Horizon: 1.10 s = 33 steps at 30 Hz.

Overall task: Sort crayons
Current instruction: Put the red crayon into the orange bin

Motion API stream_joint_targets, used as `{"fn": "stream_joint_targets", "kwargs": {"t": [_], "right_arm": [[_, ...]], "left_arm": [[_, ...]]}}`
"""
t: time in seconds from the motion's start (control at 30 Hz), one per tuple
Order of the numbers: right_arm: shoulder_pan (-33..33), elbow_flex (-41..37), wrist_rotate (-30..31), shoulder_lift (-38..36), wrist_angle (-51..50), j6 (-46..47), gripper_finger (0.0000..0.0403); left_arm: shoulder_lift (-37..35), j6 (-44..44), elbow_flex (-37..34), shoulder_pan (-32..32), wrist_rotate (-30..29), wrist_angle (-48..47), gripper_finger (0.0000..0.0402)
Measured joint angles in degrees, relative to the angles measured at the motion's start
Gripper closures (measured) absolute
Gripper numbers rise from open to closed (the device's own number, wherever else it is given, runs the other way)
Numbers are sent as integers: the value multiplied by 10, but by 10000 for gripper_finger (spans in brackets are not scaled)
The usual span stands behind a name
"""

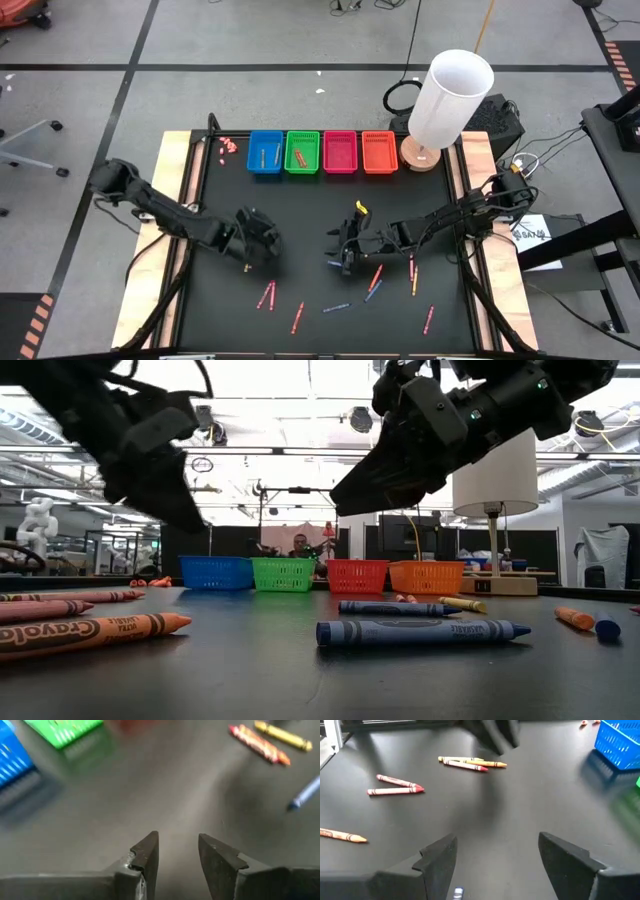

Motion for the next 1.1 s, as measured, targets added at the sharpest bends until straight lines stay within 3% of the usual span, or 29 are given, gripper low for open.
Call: {"fn": "stream_joint_targets", "kwargs": {"t": [0.4, 0.67, 0.9, 1.1], "right_arm": [[17, 0, -1, 0, -22, -23, 138], [16, 0, 30, 0, -21, -12, 138], [16, 0, 61, 0, -21, 33, 138], [16, 0, 61, 0, -17, 47, 138]], "left_arm": [[80, -75, 0, -66, -1, 10, 265], [87, -81, 0, -66, -5, 23, 265], [87, -166, 9, -75, 28, 26, 265], [87, -133, 21, -101, 43, 24, 265]]}}
